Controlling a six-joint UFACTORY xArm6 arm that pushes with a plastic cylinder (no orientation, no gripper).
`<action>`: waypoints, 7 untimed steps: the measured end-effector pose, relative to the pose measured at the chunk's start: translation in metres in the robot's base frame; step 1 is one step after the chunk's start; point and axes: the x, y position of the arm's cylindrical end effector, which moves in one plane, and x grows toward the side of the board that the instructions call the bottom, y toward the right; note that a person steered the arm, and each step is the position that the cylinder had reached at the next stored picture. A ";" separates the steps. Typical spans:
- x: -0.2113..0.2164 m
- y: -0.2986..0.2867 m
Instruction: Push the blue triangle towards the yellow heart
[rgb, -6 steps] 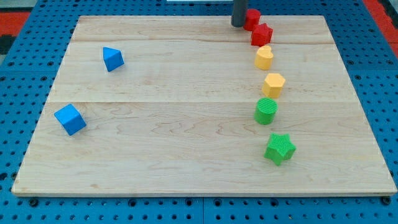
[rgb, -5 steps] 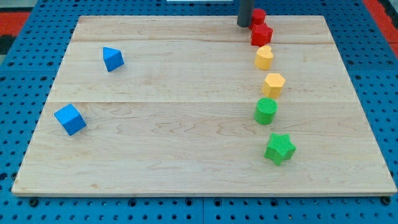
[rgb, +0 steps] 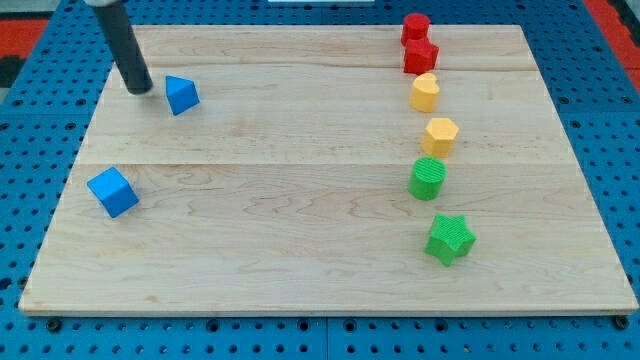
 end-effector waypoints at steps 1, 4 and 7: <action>0.004 0.049; -0.015 0.139; -0.034 0.215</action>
